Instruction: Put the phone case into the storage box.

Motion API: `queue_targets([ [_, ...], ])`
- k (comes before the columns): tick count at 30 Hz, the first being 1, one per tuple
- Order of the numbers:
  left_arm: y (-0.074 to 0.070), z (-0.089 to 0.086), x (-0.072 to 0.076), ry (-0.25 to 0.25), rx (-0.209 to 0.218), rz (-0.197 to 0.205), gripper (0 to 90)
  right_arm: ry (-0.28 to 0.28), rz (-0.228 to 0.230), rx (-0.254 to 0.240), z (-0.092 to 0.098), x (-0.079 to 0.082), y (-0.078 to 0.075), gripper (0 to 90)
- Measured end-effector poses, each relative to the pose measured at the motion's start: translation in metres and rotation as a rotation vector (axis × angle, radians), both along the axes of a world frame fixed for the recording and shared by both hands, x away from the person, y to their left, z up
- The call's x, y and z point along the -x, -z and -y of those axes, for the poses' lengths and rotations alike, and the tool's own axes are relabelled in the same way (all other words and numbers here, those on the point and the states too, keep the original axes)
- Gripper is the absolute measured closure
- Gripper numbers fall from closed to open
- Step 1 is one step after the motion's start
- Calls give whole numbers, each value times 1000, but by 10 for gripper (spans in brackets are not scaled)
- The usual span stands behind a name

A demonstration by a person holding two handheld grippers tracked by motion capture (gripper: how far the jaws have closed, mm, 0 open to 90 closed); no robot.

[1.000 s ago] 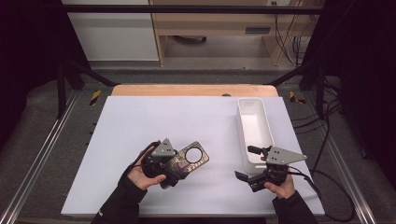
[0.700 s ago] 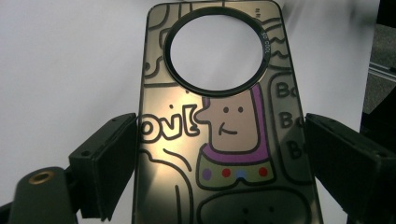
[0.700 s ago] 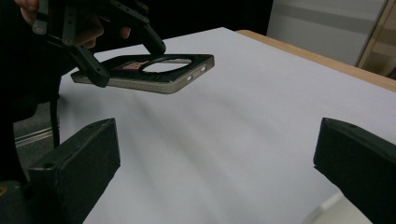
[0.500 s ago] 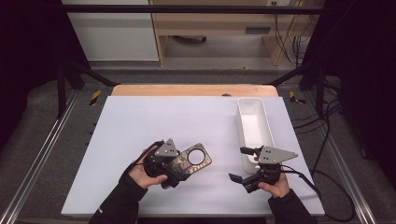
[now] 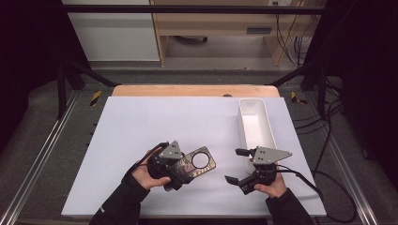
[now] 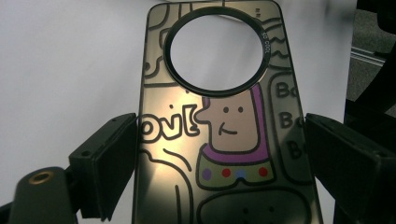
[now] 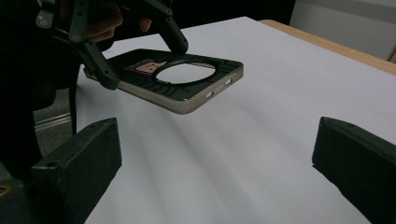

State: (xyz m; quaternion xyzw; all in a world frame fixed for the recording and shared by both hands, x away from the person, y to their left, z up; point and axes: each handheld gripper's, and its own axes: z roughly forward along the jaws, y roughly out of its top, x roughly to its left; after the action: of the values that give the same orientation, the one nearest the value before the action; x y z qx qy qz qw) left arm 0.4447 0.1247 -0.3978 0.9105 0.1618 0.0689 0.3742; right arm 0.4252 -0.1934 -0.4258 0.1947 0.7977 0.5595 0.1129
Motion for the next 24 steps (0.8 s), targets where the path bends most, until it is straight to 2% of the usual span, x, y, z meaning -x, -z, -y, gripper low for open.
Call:
queue_targets([
  [10, -1, 5, 1, 39, -6, -3, 117, -44, -5, 21, -9, -1, -2, 20],
  [24, -5, 15, 3, 93, -12, 3, 117, -77, -10, 42, -17, -1, -3, 23],
])
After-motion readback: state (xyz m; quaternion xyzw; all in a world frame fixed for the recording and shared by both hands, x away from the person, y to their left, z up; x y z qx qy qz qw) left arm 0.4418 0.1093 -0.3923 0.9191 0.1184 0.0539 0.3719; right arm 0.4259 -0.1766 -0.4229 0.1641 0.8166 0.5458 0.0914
